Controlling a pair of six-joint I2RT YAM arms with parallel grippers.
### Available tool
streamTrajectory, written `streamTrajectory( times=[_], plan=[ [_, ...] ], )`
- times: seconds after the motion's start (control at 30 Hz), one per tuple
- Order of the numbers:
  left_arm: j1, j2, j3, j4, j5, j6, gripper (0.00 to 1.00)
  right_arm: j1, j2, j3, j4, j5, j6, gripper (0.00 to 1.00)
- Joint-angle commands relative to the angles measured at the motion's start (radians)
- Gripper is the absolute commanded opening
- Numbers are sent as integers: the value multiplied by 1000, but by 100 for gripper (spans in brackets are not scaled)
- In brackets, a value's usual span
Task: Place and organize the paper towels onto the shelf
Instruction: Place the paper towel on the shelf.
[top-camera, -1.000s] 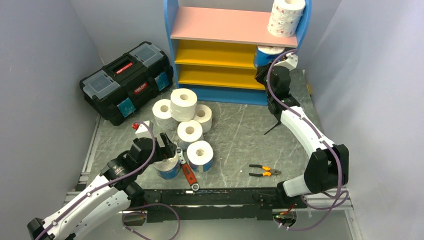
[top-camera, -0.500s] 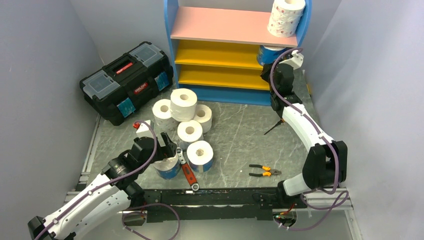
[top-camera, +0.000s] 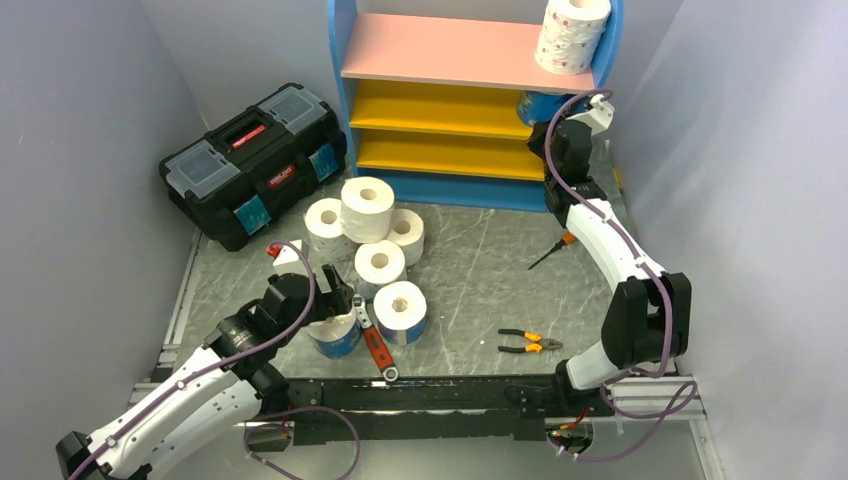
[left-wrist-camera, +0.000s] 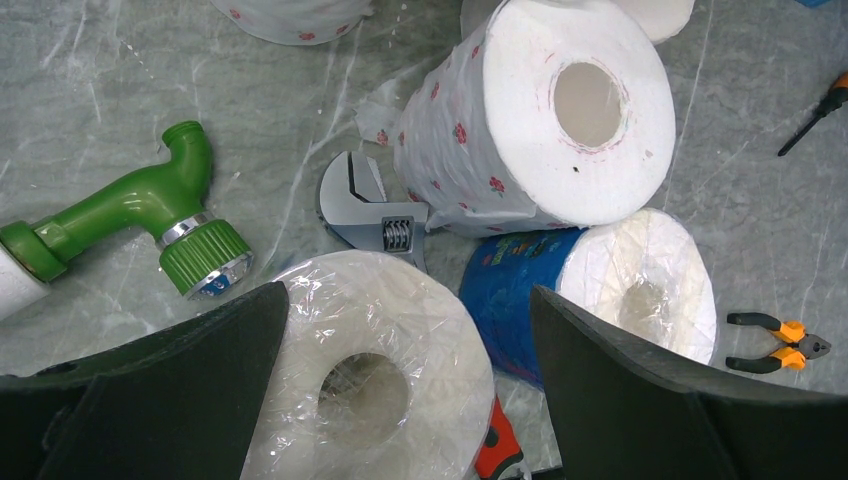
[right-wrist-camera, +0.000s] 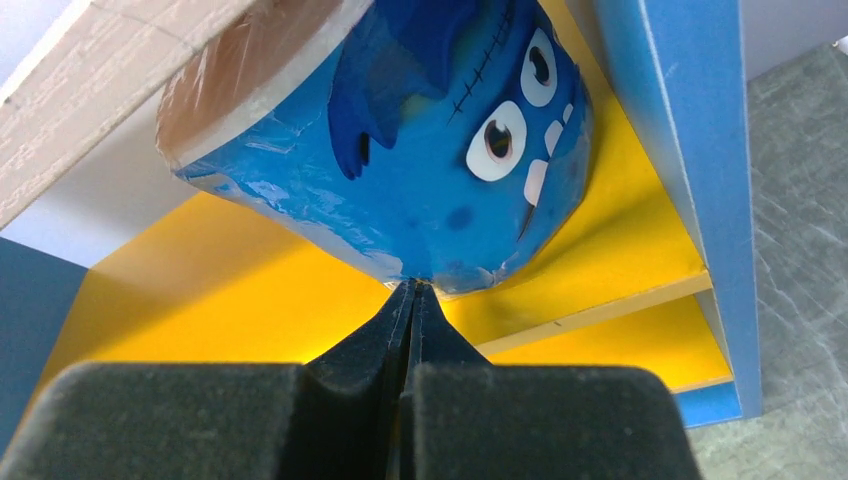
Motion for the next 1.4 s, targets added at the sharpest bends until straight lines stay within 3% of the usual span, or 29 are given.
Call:
streamTrajectory(
  times=[0.0,0.43,0.63,0.8,0.9,1.17,1.37],
  plan=[
    [-2,6,0,-14,10,-1,98,-7,18,64,48,20,15,0],
    [-2,8,0,-10,14,3,98,-11,0,50,43,24,22,0],
    [-3,-6,3,-10,27,6,98,-10,-76,53,-53,-12,13,2],
    [-2,-32,-3,-1,46,5,98,-10,-169,75,-187,-78,19,39],
    [-2,-46,3,0,62,2,98,-10,-229,98,-292,-118,34,53],
    [-2,-105,38,-41,49,-1,99,26,-430,72,-523,-236,20,64],
    [-2,-152,65,-109,-5,2,99,138,-583,-21,-630,-262,-78,70]
  ],
)
